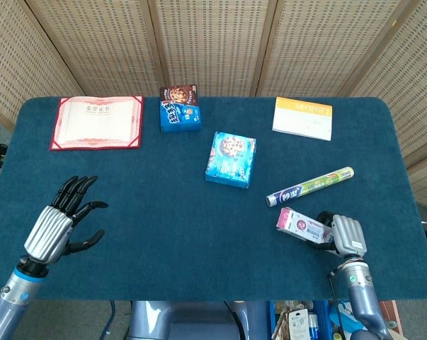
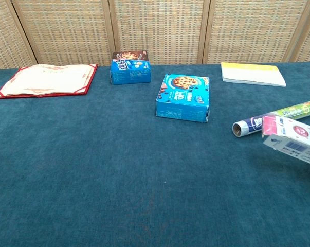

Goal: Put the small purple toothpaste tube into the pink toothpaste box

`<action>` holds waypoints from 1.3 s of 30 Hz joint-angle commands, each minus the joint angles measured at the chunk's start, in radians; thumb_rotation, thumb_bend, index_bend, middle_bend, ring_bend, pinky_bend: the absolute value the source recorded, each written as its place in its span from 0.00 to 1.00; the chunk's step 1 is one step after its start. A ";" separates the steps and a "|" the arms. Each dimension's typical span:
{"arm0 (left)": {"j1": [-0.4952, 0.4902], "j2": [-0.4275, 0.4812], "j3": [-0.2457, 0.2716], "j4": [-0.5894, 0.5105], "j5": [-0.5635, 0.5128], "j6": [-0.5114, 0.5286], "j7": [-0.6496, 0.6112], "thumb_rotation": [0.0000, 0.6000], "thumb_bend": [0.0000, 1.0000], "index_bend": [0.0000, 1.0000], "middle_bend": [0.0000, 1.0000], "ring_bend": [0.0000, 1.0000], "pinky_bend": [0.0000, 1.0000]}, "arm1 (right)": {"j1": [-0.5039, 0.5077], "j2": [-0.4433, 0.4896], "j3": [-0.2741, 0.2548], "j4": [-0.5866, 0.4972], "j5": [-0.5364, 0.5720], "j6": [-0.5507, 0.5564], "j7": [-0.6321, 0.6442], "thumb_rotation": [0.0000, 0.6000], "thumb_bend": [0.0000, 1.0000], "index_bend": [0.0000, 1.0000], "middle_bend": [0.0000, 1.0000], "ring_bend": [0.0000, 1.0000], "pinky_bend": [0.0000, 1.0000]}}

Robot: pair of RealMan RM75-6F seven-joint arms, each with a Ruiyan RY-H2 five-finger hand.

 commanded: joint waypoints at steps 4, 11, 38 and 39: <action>0.012 -0.011 -0.004 0.026 -0.008 -0.009 -0.005 1.00 0.30 0.32 0.00 0.00 0.00 | -0.020 -0.031 -0.027 0.043 -0.019 -0.052 -0.001 1.00 0.00 0.51 0.34 0.30 0.27; 0.034 -0.030 -0.015 0.046 -0.043 -0.004 -0.054 1.00 0.30 0.32 0.00 0.00 0.00 | -0.026 -0.055 -0.045 0.067 -0.037 -0.080 -0.057 1.00 0.00 0.31 0.09 0.04 0.02; 0.166 -0.005 0.051 0.016 -0.108 -0.031 0.184 1.00 0.30 0.05 0.00 0.00 0.00 | -0.089 0.039 -0.107 -0.079 -0.433 0.191 -0.285 1.00 0.00 0.00 0.00 0.00 0.00; 0.171 -0.008 0.051 0.021 -0.109 -0.028 0.190 1.00 0.30 0.05 0.00 0.00 0.00 | -0.093 0.047 -0.108 -0.081 -0.442 0.196 -0.285 1.00 0.00 0.00 0.00 0.00 0.00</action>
